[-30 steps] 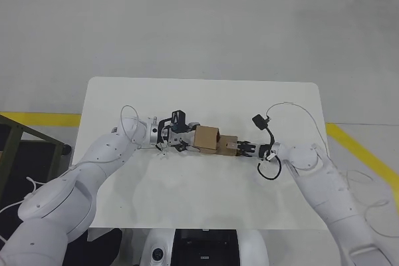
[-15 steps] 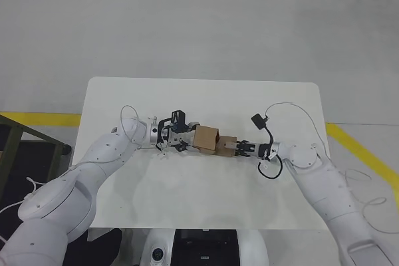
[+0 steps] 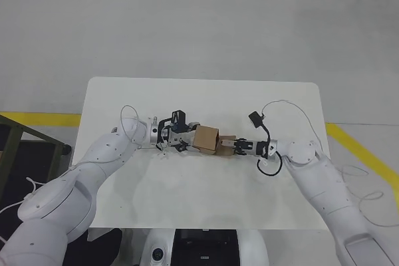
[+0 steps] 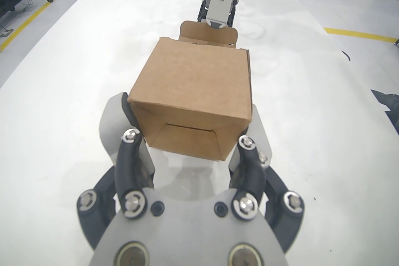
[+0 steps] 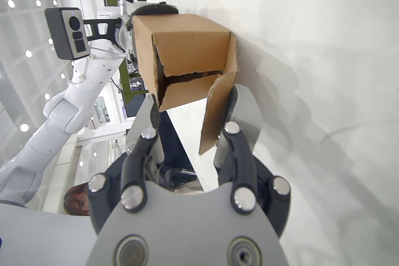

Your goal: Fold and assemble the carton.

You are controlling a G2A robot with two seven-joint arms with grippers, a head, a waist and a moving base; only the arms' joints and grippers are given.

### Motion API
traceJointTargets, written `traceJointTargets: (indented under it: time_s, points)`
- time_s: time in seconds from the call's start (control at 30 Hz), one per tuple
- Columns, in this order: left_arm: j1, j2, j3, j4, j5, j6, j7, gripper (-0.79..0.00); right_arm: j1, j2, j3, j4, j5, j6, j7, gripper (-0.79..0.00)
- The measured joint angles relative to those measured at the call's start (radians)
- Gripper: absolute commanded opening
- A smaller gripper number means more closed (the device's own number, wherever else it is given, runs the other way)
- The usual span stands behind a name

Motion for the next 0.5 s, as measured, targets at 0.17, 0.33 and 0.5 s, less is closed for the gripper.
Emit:
traceJointTargets:
  time_s: [0.17, 0.33, 0.5]
  points:
    - [0.0, 0.002, -0.002, -0.002, 0.0, 0.001, 0.001, -0.182, 0.018, -0.01, -0.021, 0.008, 0.022, -0.011, 0.017, -0.397]
    - [0.001, 0.003, -0.004, -0.004, 0.001, 0.001, 0.001, -0.179, 0.025, -0.013, -0.023, 0.013, 0.037, -0.026, 0.011, -0.388]
    - [0.002, 0.004, -0.005, -0.006, 0.002, 0.0, 0.0, -0.175, 0.021, -0.011, -0.018, -0.012, 0.007, -0.016, -0.017, -0.259]
